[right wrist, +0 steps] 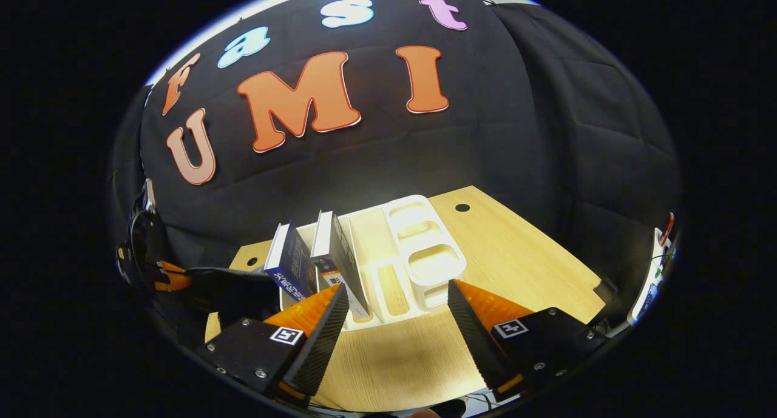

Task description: Open the schoolbag, grab two books from the bookshelf and put them into the schoolbag.

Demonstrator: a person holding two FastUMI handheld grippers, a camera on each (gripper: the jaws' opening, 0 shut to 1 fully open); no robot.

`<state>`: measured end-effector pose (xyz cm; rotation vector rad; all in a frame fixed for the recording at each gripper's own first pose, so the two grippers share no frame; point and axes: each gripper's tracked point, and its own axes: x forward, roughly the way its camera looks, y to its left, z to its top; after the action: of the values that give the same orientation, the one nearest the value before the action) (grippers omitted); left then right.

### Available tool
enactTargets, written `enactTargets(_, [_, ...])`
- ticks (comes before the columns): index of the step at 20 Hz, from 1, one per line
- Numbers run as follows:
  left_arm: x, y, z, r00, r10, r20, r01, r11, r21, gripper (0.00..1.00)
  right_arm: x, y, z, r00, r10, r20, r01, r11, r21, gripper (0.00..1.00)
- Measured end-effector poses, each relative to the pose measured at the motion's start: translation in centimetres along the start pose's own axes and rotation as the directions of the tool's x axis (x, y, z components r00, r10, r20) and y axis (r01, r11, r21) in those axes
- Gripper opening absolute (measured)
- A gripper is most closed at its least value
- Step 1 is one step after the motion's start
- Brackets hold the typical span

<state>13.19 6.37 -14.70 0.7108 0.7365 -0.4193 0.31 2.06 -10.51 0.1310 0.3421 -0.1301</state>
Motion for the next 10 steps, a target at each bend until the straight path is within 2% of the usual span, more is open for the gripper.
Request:
enactTargets(4, [-0.1,2.8,1.1,1.0,0.003,0.027,-0.002,0.998,-0.058,0.01,-1.4,1.7,-0.6,0.999,0.005,-0.033,-0.007,0.999,-0.038,0.98])
enactTargets(10, [0.2,4.4,2.7,0.997,-0.02,0.074,0.027,0.995,-0.094,0.01,-3.5,6.2,0.1,0.991,0.078,-0.113,-0.083,0.996,-0.04,0.98])
